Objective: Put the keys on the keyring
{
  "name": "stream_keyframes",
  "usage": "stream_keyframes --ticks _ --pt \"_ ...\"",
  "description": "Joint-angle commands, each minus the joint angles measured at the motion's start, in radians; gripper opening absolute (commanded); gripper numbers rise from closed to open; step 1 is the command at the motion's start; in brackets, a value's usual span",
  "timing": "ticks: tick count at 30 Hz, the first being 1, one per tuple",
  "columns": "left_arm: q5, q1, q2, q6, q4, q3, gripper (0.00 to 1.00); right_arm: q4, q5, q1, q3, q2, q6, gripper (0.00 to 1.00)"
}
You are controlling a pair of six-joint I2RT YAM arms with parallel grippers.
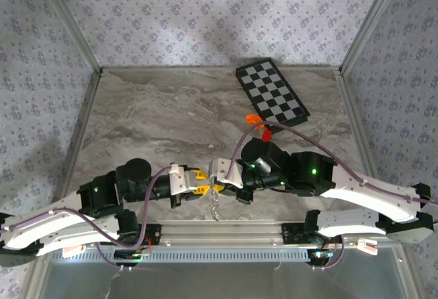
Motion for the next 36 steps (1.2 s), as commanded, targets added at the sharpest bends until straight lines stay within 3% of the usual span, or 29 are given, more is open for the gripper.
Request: stream_keyframes --ticks 1,15,22,25,30,36 --pt "0.015 -0.001 0.007 0.016 0.05 0.0 0.24 0.038 -0.013 0.006 0.022 0.004 -0.011 0.0" --pt "0.035 -0.001 0.002 0.016 0.077 -0.006 0.01 0.063 -0.015 0.003 0.003 -0.006 -0.004 0.0" --pt "0.036 -0.002 -0.025 -0.029 0.128 -0.016 0.0 0.092 0.006 0.004 -0.013 -0.022 0.002 0.0" --pt "0.042 -0.002 -0.046 -0.046 0.17 -0.03 0.0 0.152 0.014 0.003 -0.052 -0.053 0.023 0.16" --pt "0.063 -0.002 -0.077 -0.066 0.251 -0.063 0.0 0.256 -0.005 -0.002 -0.121 -0.094 0.047 0.33" --pt "0.078 -0.002 -0.099 -0.068 0.305 -0.09 0.0 0.313 -0.002 -0.01 -0.164 -0.122 0.087 0.32"
